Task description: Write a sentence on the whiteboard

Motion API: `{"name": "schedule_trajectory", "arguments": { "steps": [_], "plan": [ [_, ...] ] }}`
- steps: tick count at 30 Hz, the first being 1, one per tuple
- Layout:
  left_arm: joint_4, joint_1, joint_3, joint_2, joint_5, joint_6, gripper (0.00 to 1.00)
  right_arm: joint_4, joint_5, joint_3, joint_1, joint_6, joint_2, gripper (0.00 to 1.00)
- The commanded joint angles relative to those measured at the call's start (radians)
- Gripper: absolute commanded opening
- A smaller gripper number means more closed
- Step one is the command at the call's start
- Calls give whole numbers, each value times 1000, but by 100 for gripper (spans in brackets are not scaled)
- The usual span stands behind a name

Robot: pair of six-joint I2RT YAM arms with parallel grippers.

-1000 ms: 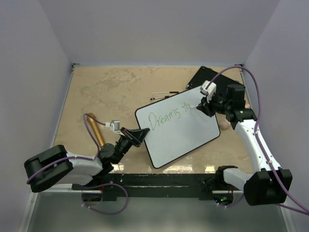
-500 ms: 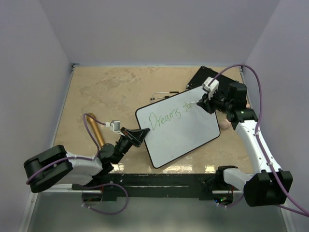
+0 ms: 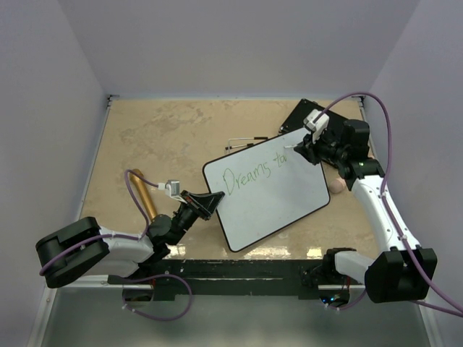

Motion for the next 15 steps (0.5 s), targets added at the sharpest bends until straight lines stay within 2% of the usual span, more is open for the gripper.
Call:
{"name": "schedule_trajectory", "arguments": {
  "steps": [1,15],
  "plan": [
    [58,-6,-51,15,52,149,0,-16,-3,34,-3,-23,7,0],
    [58,-4,-51,12,51,151,0,-168,-12,-19,-3,-123,-49,0]
  ]
}}
